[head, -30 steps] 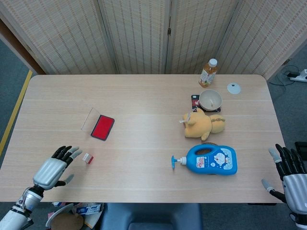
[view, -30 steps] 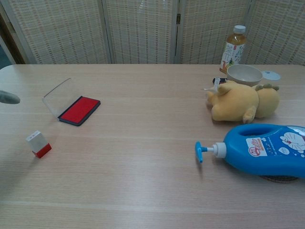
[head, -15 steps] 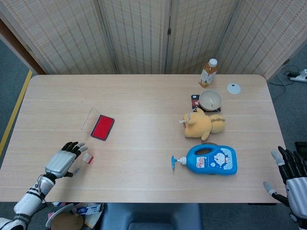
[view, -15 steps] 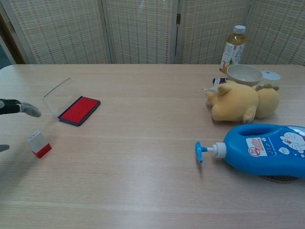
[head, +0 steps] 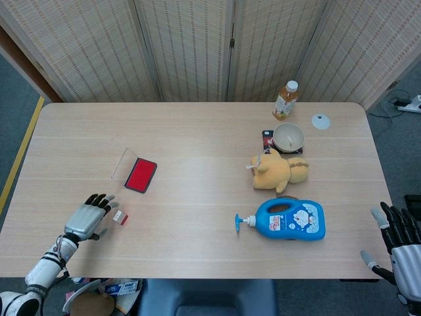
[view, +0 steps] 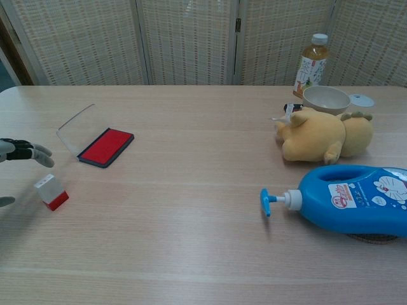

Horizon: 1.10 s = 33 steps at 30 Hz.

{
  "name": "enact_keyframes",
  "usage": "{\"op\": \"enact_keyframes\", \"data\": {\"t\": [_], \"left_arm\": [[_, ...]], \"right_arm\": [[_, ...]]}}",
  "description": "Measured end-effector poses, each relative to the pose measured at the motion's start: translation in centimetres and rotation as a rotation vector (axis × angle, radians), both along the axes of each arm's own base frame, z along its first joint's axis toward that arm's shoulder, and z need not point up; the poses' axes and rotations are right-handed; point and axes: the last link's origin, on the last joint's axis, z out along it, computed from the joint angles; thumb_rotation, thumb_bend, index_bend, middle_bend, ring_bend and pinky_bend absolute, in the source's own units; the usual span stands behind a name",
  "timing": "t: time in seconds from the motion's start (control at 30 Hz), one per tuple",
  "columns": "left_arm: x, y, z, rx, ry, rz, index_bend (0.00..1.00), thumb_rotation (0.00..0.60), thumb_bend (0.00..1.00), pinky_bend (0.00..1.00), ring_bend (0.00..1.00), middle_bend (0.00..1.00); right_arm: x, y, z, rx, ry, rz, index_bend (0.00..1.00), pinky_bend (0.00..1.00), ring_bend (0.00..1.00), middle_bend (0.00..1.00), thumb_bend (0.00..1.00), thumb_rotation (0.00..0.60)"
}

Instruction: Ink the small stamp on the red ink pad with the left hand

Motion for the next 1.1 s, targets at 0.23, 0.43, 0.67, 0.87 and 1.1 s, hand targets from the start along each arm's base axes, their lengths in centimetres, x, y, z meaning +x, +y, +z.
{"op": "enact_keyframes", "data": {"t": [0.23, 0.43, 0.67, 0.87, 1.1], "left_arm": [[0.2, 0.4, -0.5, -0.004, 0.029, -0.010, 0.18, 0.600, 0.34, 0.06, 0.00, 0.06], [0.5, 0.6, -1.0, -0.013, 0.041, -0.017, 0.18, 0.600, 0.34, 0.06, 0.00, 0.06], [0.7, 0.7, -1.3, -0.020, 0.052, -0.018, 0.20, 0.600, 0.34, 0.06, 0.00, 0.07], [1.1, 0.7, -1.6, -0.025, 0.060, -0.026, 0.21, 0.600, 0.34, 0.06, 0.00, 0.08], [1.3, 0.8, -1.8, -0.029, 0.064, -0.026, 0.23, 0.600, 0.34, 0.06, 0.00, 0.09]], "right_arm": [[0.0, 0.2, 0.2, -0.006, -0.005, 0.005, 0.00, 0.00, 0.00, 0.00, 0.20, 0.600], [0.0, 0.3, 0.2, -0.009, -0.006, 0.006, 0.00, 0.00, 0.00, 0.00, 0.20, 0.600], [0.0, 0.4, 0.3, -0.011, -0.007, 0.009, 0.00, 0.00, 0.00, 0.00, 0.20, 0.600], [0.0, 0.4, 0.4, -0.014, -0.009, 0.010, 0.00, 0.00, 0.00, 0.00, 0.20, 0.600], [0.0, 0.5, 0.4, -0.016, -0.009, 0.010, 0.00, 0.00, 0.00, 0.00, 0.20, 0.600]]}}
